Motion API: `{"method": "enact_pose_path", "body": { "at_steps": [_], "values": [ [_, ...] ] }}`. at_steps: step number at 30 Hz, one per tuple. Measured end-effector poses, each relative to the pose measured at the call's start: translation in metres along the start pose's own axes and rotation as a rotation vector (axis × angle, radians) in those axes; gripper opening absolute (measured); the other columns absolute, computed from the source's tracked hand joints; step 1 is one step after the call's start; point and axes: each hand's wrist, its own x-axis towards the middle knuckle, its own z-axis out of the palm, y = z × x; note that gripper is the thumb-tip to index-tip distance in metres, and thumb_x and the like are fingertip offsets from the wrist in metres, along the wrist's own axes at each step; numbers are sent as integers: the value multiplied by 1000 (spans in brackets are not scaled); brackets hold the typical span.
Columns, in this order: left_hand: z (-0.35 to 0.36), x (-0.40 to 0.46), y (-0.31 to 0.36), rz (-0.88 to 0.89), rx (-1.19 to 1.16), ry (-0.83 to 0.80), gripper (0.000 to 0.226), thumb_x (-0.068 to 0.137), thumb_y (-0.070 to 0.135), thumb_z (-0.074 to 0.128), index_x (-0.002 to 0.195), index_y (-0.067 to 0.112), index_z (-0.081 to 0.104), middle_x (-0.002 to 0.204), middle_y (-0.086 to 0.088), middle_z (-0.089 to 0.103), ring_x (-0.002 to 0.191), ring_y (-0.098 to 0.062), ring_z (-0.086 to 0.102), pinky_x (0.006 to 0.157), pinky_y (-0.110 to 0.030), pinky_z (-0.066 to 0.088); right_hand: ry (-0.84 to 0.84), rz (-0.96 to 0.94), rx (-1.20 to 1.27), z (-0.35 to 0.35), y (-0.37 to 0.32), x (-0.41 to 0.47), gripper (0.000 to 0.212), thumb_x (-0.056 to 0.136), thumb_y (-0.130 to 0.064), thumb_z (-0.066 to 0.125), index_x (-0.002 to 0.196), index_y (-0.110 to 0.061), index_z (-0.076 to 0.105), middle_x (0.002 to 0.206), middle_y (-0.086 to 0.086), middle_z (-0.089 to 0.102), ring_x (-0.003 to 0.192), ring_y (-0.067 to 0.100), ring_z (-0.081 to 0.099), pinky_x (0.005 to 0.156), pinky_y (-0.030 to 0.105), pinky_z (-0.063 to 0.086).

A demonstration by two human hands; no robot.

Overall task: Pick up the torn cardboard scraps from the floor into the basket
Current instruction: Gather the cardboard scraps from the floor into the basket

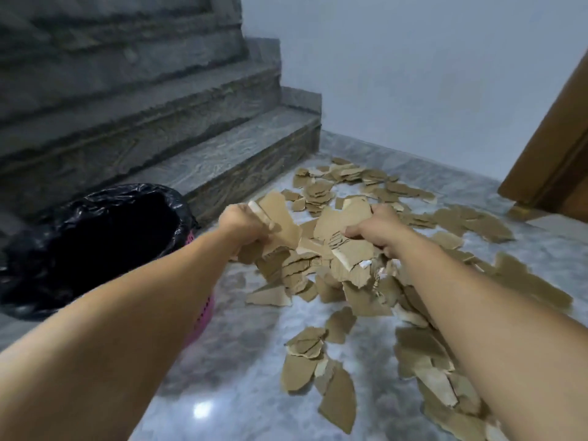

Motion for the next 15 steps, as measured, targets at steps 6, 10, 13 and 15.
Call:
{"method": "enact_pose_path", "body": {
  "at_steps": [6,10,13,15],
  "values": [
    [-90,-44,8,-60,28,120,47,56,12,92,86,12,55,98,-11,64,89,-24,62,79,-39,56,-122,-144,-96,12,-82,-38,55,70,-26,87,111,-8,57,96,7,65,75,20,61,53,26,44],
    [-150,-49,1,-106,48,161,42,60,8,90,82,13,55,99,-11,63,89,-25,62,76,-40,56,-154,-216,-152,34,-137,-48,51,68,-29,87,106,-10,59,92,7,68,66,19,62,43,23,38],
    [-198,-46,-10,-105,148,204,49,63,18,89,101,8,60,105,-11,62,97,-28,64,81,-43,58,-190,-269,-179,65,-190,-51,56,67,-26,88,111,-8,58,90,7,67,67,19,64,51,26,51],
    [-229,-43,-17,-116,169,228,53,64,21,89,107,10,59,105,-10,62,98,-29,64,84,-45,57,-213,-308,-180,86,-224,-53,63,64,-25,90,115,-7,58,97,10,68,76,22,68,68,34,56]
  ]
}}
